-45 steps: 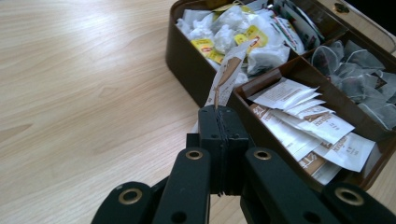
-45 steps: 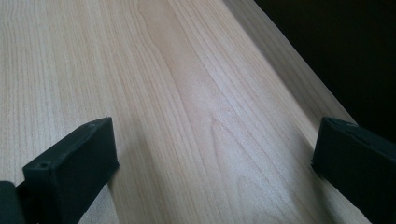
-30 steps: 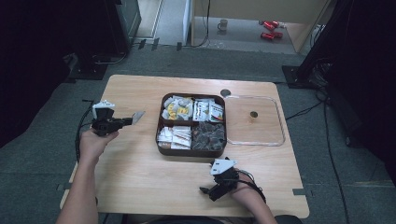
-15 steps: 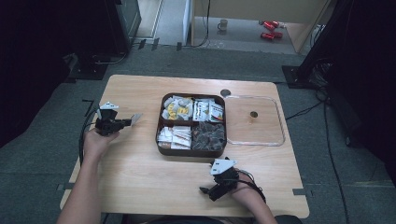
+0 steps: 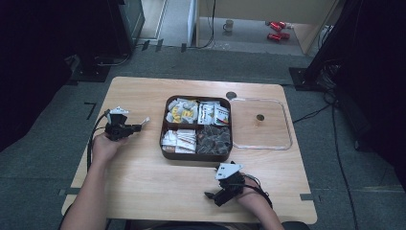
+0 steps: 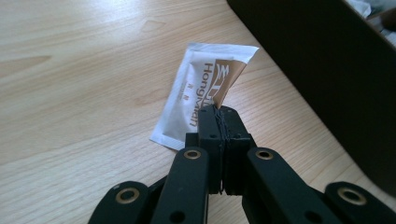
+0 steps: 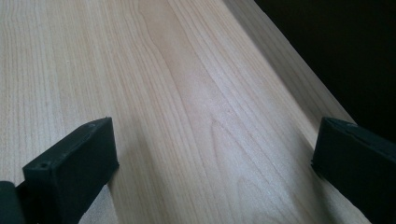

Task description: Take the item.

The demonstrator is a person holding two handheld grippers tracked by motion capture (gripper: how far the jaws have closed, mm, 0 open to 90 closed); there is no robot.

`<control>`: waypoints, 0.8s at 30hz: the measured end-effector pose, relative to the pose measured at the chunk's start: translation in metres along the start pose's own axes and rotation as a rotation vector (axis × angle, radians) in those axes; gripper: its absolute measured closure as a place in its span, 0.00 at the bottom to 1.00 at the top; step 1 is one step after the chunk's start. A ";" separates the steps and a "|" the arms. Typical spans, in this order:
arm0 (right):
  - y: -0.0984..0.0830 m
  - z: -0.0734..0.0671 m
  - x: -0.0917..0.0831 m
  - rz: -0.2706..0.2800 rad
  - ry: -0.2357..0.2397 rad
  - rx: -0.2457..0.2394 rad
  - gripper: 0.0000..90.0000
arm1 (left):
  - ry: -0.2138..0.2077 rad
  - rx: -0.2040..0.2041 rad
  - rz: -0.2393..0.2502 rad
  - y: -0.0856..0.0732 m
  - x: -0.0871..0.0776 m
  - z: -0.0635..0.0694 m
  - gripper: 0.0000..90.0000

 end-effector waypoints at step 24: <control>0.000 0.000 0.000 0.000 0.002 -0.001 0.00 | -0.011 0.028 0.026 0.004 -0.012 0.009 0.70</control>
Point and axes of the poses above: each handheld gripper's, and its own axes: x roughly forward along the jaws, y roughly out of its top, z roughly to its right, the point moved 1 cm from there along x, roughly forward along the jaws, and after that the axes turned 5 degrees about -y, right-handed, at the moved point
